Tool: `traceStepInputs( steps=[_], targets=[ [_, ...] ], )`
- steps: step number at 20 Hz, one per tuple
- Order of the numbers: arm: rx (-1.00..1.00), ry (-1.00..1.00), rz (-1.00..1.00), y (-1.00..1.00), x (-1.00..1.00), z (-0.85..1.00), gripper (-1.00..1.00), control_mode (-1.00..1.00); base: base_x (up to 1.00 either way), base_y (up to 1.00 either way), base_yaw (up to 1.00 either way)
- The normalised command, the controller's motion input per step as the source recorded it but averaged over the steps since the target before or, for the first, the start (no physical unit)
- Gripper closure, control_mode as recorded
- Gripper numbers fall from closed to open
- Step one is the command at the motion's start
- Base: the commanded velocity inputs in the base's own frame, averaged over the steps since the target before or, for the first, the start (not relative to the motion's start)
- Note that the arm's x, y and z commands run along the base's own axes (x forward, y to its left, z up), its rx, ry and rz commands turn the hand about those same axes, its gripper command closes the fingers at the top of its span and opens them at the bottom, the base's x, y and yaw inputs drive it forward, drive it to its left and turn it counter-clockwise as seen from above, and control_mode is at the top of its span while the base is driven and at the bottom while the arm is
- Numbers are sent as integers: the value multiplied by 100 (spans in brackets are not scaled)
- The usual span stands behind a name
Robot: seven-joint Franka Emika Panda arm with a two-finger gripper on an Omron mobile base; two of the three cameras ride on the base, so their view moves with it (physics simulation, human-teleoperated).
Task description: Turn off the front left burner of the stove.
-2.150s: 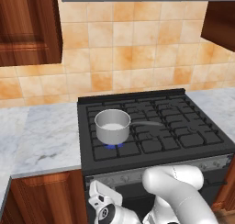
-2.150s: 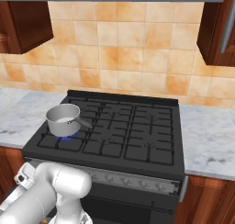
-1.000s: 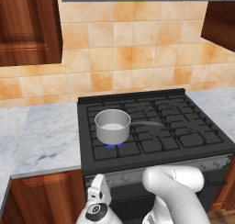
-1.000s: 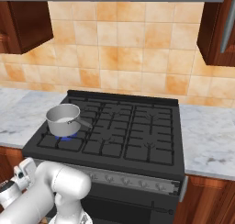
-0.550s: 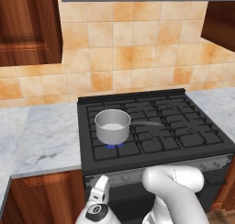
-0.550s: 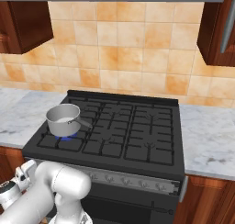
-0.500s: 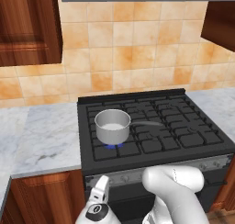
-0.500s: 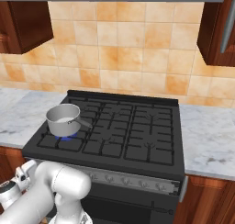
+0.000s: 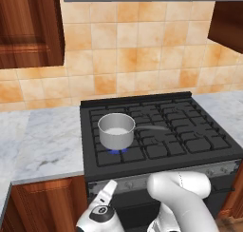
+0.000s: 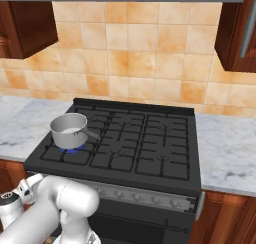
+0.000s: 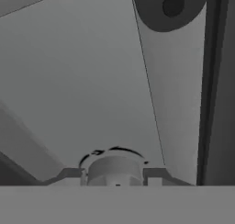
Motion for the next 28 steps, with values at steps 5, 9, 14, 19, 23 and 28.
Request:
traceStepInputs(
  steps=[5,9,14,19,23,28],
  targets=[
    [29,-11,-7,-27,14,23,100,-100,0,0,0],
    [32,-13,-7,-29,10,12,100,-100,0,0,0],
    [32,-17,-6,-35,26,19,100,-100,0,0,0],
    [35,-19,-7,-40,25,18,100,-100,0,0,0],
    [39,-18,-10,-35,18,24,100,-100,0,0,0],
    [39,-17,-11,-29,16,30,100,-100,0,0,0]
  ],
)
